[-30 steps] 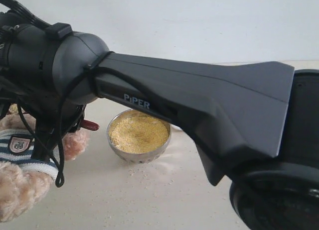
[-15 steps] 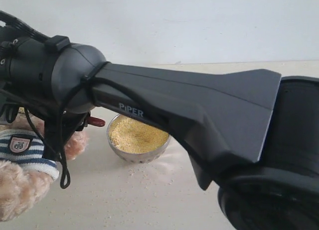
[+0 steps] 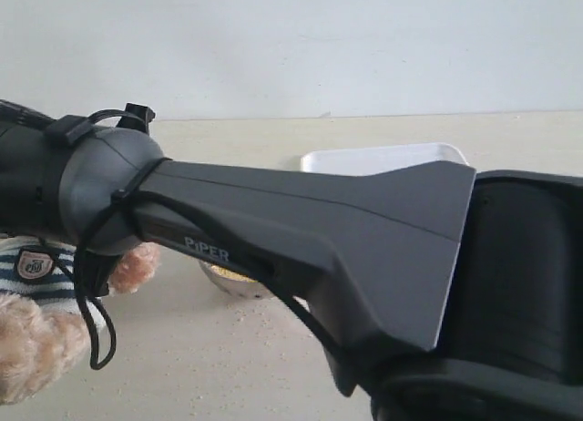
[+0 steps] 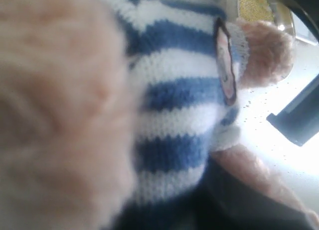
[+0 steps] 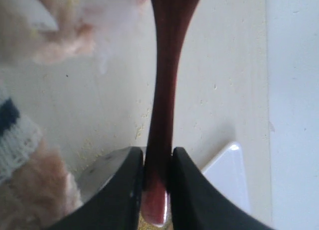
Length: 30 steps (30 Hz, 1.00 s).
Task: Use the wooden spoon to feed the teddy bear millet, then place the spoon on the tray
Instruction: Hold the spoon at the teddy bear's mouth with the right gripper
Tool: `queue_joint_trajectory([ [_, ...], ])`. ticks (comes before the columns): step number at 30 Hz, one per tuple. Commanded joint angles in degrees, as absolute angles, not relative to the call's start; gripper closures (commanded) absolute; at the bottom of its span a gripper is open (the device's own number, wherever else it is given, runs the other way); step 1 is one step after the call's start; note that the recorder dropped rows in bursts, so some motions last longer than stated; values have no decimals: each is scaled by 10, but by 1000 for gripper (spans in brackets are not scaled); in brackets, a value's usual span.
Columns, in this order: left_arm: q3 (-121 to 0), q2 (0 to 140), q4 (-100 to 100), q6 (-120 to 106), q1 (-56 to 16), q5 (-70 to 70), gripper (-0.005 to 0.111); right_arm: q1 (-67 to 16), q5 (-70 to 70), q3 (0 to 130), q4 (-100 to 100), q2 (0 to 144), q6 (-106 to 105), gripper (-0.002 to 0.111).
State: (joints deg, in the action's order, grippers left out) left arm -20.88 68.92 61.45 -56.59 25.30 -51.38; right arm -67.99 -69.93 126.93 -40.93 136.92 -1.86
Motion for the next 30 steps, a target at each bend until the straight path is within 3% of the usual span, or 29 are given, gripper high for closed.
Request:
queue_joint_trajectory([
  [1, -208, 683, 627, -566, 254, -518, 99, -691, -700, 1273, -445, 1366, 0, 108],
  [30, -208, 683, 627, -566, 254, -517, 99, -698, -700, 1273, -512, 1317, 32, 108],
])
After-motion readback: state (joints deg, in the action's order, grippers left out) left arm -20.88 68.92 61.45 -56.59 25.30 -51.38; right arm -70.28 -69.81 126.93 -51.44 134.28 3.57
